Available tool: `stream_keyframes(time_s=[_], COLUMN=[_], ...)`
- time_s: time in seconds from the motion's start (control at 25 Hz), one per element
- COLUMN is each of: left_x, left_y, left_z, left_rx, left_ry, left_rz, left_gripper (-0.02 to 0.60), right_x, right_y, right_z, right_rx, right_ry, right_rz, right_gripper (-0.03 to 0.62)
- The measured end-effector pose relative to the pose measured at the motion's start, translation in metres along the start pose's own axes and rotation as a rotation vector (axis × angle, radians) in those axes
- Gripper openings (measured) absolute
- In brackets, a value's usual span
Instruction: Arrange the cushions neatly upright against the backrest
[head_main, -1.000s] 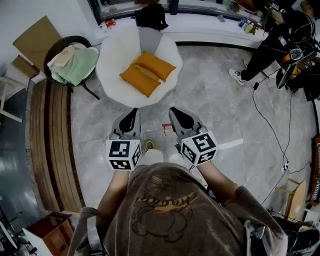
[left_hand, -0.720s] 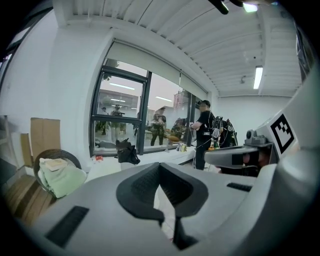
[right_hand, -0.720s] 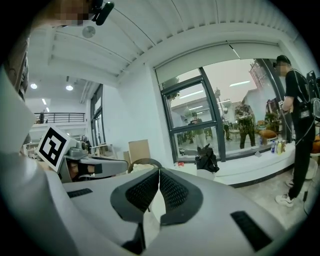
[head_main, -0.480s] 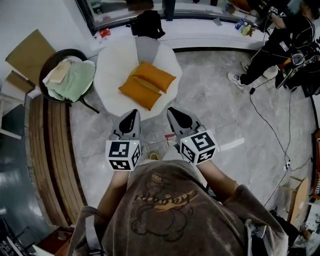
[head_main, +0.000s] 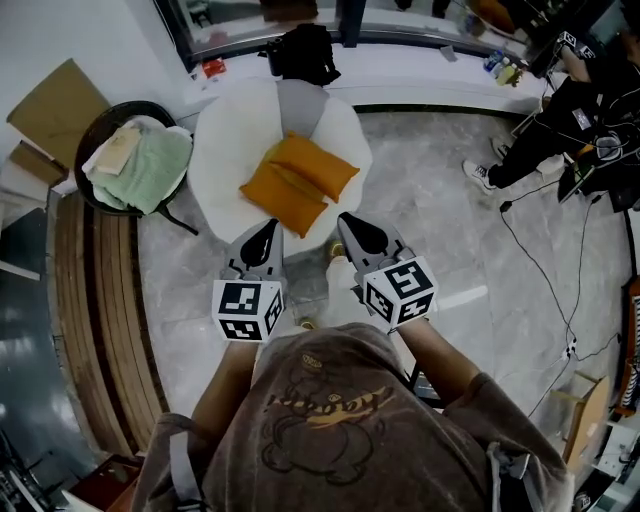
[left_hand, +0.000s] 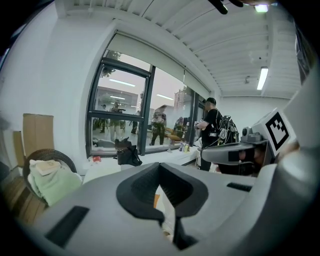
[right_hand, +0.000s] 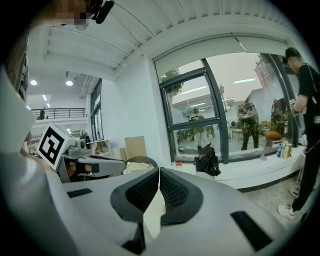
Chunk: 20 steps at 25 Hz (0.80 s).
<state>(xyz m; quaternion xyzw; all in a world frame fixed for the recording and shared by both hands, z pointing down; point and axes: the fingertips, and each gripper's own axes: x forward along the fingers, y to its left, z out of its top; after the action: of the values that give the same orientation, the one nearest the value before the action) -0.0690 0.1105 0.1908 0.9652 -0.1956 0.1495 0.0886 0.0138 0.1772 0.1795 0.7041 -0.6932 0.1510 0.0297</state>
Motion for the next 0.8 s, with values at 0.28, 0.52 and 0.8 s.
stream_keyframes(time_s=[0.28, 0.52, 0.8], left_x=[0.064, 0.118, 0.181], left_y=[0.044, 0.074, 0.092], left_z=[0.019, 0.035, 0.056], left_rx=[-0.043, -0.086, -0.119], left_ry=[-0.007, 0.009, 0.012], left_rz=[0.092, 0.157, 0.218], left_gripper=[0.005, 0.005, 0.005], right_x=[0.067, 0.120, 0.167], right_y=[-0.059, -0.102, -0.151], right_z=[0.016, 0.030, 0.048], right_rx=[-0.030, -0.044, -0.065], right_ry=[0.033, 0.079, 0.100], right_rz=[0.050, 0.110, 0.189], right_gripper=[0.021, 0.021, 0.021])
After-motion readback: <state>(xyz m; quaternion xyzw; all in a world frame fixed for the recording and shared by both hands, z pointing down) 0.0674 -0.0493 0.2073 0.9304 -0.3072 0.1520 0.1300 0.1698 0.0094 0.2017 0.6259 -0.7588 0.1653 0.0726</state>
